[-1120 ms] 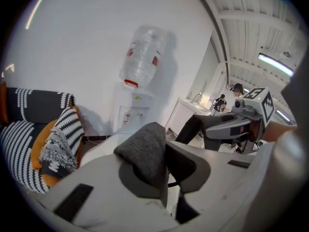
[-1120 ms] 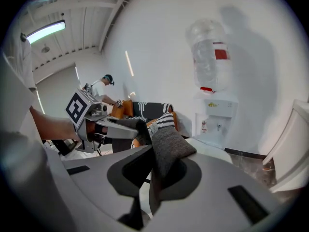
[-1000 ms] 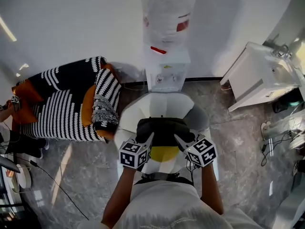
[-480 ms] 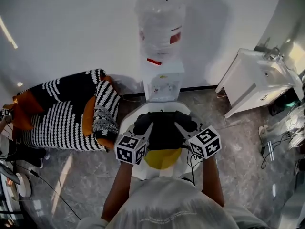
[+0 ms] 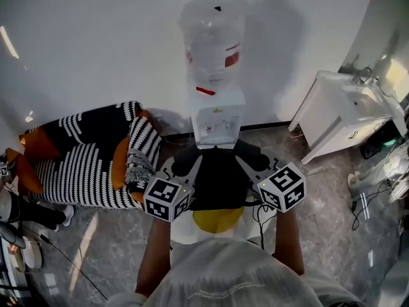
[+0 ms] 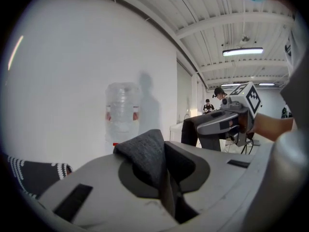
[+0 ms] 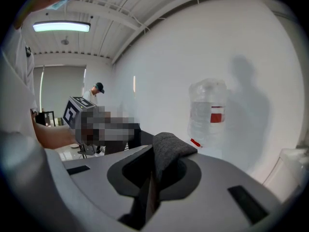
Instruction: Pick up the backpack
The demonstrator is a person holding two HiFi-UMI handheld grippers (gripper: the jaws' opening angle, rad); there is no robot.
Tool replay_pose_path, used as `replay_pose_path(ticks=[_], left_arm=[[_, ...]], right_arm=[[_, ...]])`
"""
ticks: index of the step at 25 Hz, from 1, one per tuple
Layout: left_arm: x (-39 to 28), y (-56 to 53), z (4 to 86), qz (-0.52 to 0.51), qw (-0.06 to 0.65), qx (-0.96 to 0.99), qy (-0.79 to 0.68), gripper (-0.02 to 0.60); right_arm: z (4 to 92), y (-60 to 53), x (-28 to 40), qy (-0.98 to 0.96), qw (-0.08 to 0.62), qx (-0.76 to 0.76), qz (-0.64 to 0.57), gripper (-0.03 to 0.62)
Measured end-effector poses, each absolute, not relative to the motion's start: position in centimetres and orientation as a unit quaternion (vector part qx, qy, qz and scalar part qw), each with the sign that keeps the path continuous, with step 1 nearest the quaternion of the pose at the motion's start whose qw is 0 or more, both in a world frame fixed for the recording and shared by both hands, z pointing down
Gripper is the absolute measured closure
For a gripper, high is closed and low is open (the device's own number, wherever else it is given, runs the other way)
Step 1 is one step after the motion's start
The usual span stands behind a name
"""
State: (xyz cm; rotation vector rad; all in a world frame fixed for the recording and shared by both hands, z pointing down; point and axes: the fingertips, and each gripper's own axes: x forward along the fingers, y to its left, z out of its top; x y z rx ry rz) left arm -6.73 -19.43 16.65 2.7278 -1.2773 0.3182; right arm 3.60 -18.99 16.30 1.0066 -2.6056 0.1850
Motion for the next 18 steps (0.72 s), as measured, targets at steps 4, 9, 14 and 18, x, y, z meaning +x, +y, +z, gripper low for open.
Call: replay_pose_path(ticks=[4,9,14,18], left_arm=[[-6.5,-19.3,13.5,0.1,0.009,0.904,-0.416,0.541],[-6.3,-19.0,10.4,0.09,-0.012,0.906,-0.413,0.54],[-6.0,-18.4,8.7,0.088,-0.033,0.906,-0.413,0.54],[-5.7,-18.2,7.9,0.086,-0.047,0.906,-0.411,0.538]], right_arm=[[13.5,-19.1,3.9,-0.92,0.158,0.355,0.056,0.559],[10.6,-18.6,4.0,-0.924,0.149,0.352,0.019,0.559],[9.0,-18.3,4.2,-0.921,0.15,0.358,0.004,0.559],[7.8,-18.5,4.5,-0.915,0.14,0.377,-0.005,0.559]])
